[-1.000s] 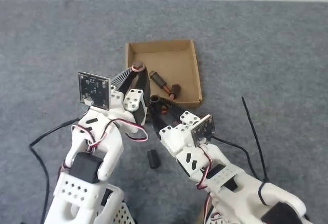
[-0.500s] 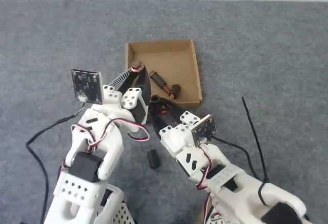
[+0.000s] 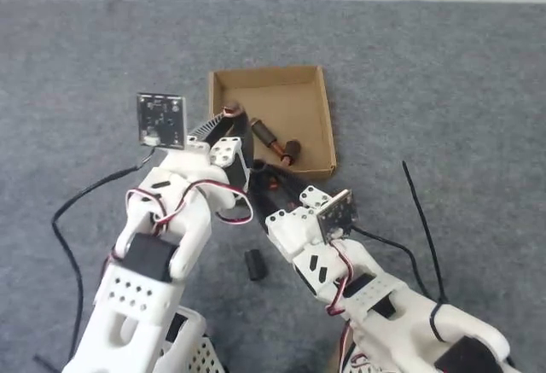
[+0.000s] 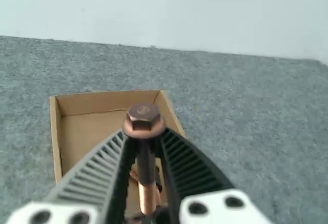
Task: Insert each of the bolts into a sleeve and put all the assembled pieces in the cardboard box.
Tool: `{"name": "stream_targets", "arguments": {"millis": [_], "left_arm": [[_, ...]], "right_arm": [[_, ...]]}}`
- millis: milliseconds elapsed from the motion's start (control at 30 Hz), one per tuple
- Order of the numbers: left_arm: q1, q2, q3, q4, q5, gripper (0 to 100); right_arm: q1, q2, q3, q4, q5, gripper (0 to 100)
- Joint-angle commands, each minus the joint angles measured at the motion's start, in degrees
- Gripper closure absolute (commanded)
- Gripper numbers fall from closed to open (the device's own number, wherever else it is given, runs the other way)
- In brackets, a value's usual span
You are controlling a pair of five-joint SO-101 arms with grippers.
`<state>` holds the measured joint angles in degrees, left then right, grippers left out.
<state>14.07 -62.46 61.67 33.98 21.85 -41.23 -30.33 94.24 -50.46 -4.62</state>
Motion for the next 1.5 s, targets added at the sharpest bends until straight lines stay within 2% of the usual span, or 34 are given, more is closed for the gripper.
{"name": "stream_targets", "arguments": {"millis": [0,233,400,567,833,1333,1467], "left_arm": [[-0.35,-3.69,-3.74,1.23,0.79,99],[0.00,-3.87,-4.00,2.99,0.79,99],[3.60,-3.78,-4.35,6.33,0.53,99],[3.69,-3.08,-3.91,6.24,0.53,99],[1.76,6.15,-4.18,0.44,0.53,99],[2.11,2.73,-1.10,1.93,0.79,99],[2.02,2.73,1.80,1.93,0.70,99]], "right_arm": [[0.66,-2.24,0.09,2.68,-0.44,99.2],[0.66,-2.24,-0.18,3.12,-0.44,99.2],[0.66,-2.33,-0.09,2.77,-0.44,99.2],[0.66,-2.33,0.09,2.77,-0.44,99.2],[0.57,-2.77,0.35,2.77,-0.35,99.2],[1.01,-2.86,0.35,2.68,-0.26,99.2],[1.01,-2.86,0.35,2.68,2.73,99.2]]}}
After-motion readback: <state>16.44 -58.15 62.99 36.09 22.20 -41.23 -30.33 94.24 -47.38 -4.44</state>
